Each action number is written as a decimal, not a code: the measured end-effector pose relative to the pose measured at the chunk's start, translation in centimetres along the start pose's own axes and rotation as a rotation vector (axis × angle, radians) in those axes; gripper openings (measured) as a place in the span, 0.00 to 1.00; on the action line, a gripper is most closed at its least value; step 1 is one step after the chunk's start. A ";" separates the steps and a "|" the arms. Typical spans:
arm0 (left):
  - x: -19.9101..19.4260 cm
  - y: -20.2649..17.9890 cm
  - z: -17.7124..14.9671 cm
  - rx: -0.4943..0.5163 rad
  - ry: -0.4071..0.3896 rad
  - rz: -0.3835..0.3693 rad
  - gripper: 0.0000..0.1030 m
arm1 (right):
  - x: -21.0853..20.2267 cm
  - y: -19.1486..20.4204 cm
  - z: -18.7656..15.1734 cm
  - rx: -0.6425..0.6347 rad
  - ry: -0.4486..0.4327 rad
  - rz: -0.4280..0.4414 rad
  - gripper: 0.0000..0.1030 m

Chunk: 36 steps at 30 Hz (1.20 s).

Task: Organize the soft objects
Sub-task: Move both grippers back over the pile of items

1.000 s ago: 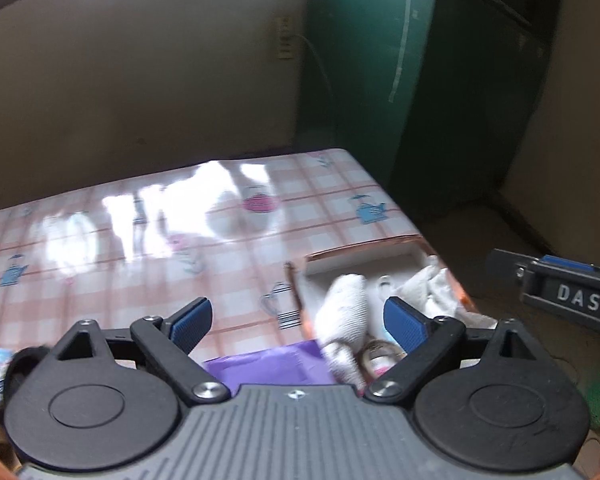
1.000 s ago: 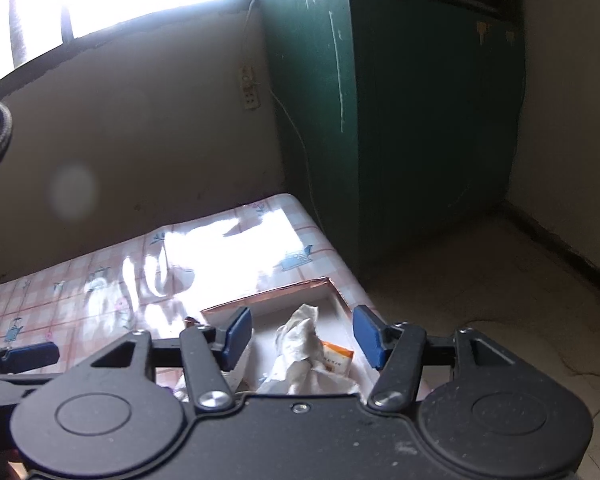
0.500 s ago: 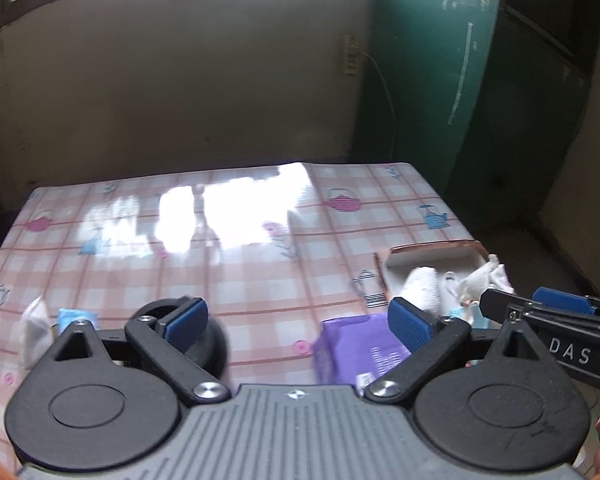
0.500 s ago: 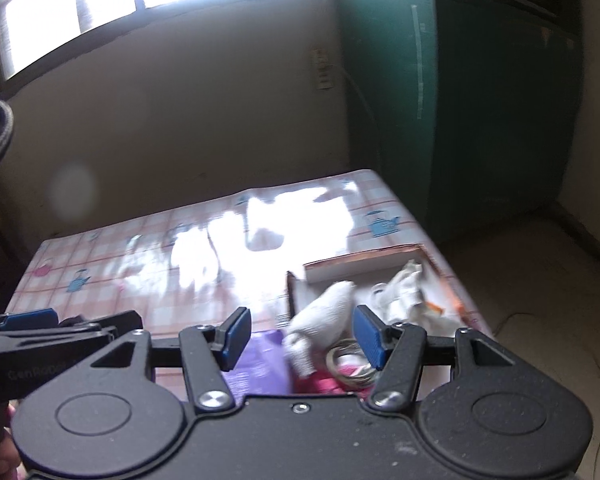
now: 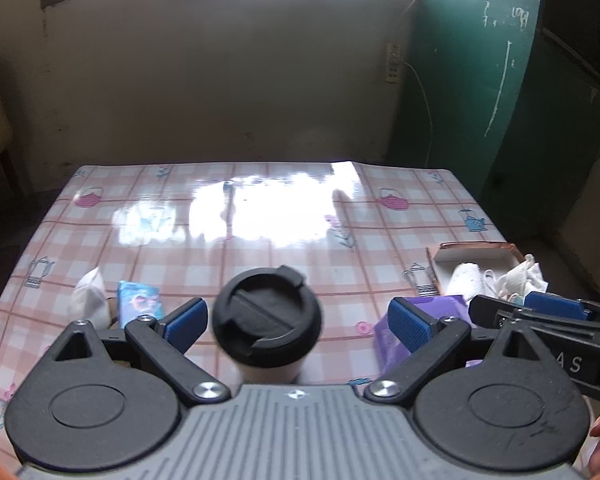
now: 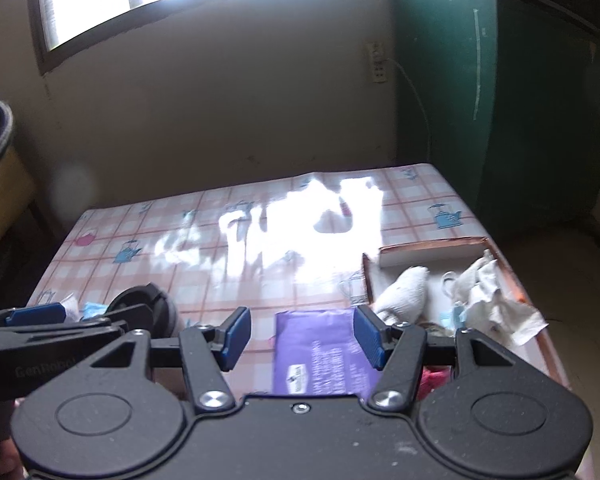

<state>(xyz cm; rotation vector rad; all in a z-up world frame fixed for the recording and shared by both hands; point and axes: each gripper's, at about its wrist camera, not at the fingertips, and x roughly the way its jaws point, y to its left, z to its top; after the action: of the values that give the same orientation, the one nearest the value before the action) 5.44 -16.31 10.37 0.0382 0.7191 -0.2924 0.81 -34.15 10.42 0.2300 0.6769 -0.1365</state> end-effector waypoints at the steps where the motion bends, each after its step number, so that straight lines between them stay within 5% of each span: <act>1: -0.2 0.3 -0.2 -0.001 -0.002 0.005 0.97 | 0.0 0.4 -0.2 -0.005 0.002 0.005 0.67; 36: -3.4 15.2 -4.2 -0.148 0.002 0.137 0.97 | 2.1 16.6 -3.7 -0.180 0.083 0.211 0.67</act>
<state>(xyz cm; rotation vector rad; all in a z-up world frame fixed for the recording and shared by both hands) 4.53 -0.34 8.42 -0.0527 0.7350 -0.1082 3.46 -17.29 9.03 0.1334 0.7381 0.1361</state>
